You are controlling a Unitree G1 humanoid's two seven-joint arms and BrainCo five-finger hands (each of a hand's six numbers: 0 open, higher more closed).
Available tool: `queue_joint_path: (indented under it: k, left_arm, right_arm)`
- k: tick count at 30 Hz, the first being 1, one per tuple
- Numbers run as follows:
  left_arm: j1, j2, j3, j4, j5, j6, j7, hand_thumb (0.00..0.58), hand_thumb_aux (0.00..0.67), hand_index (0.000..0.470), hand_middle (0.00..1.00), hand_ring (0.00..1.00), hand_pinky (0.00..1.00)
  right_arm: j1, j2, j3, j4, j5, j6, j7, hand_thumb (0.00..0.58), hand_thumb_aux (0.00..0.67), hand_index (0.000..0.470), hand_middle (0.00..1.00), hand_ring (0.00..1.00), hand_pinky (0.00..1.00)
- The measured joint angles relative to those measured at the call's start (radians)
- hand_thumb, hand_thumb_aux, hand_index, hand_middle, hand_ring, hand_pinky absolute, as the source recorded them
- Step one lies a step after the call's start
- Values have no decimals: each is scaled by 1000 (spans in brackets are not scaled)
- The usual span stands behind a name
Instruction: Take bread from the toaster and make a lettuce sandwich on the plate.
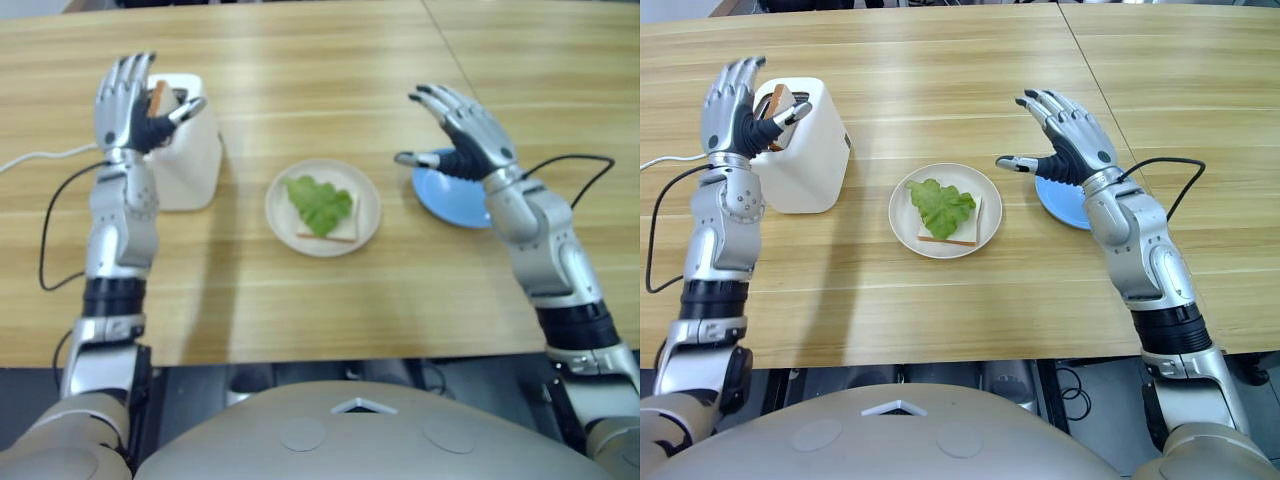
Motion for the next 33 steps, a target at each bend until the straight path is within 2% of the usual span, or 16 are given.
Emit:
queue_joint_path:
  k: [8,13,14,15,16,17,18,19,20,21,29,33]
  left_arm:
    - [-131,10,-79,290,-48,2,69,0,0,0,0,0,0]
    - [-154,12,-99,352,-91,6,111,0,0,0,0,0,0]
    - [-154,14,-103,352,-100,8,119,27,16,11,0,0,0]
    - [-154,17,-107,352,-105,8,124,27,16,11,0,0,0]
    - [-151,19,-108,348,-111,8,128,480,391,269,0,0,0]
    - [-147,22,-110,339,-116,9,133,561,549,377,0,0,0]
    - [-140,25,-111,324,-123,10,136,580,670,460,0,0,0]
    - [-131,27,-111,302,-130,11,141,580,670,460,0,0,0]
    - [-127,28,-111,289,-135,11,146,580,670,460,396,396,396]
    - [-120,29,-111,272,-139,11,153,580,670,460,1000,1000,1000]
    - [-56,43,-112,101,-142,21,228,580,670,460,1000,1000,1000]
    - [0,44,-92,-52,-129,13,310,580,670,460,1000,1000,1000]
  right_arm:
    - [15,-19,-31,35,-1,-18,-27,0,0,0,0,0,0]
    - [30,-32,-36,38,-8,-19,-39,0,0,0,0,0,0]
    - [33,-33,-36,39,-13,-19,-41,0,0,0,0,0,0]
    - [35,-35,-36,39,-18,-19,-42,0,0,0,0,0,0]
    - [35,-35,-36,39,-20,-19,-43,0,0,0,0,0,0]
    - [36,-35,-36,39,-21,-19,-43,0,0,0,0,0,0]
    - [37,-35,-36,39,-22,-19,-44,0,0,0,0,0,0]
    - [37,-35,-36,39,-22,-19,-45,0,0,0,0,0,0]
    - [37,-35,-36,40,-22,-19,-45,0,0,0,0,0,0]
    - [37,-35,-36,40,-23,-20,-45,0,0,0,0,0,0]
    - [37,-34,-36,45,-32,-19,-54,0,0,0,0,0,0]
    - [37,-34,-36,60,-40,-20,-66,0,0,0,0,0,0]
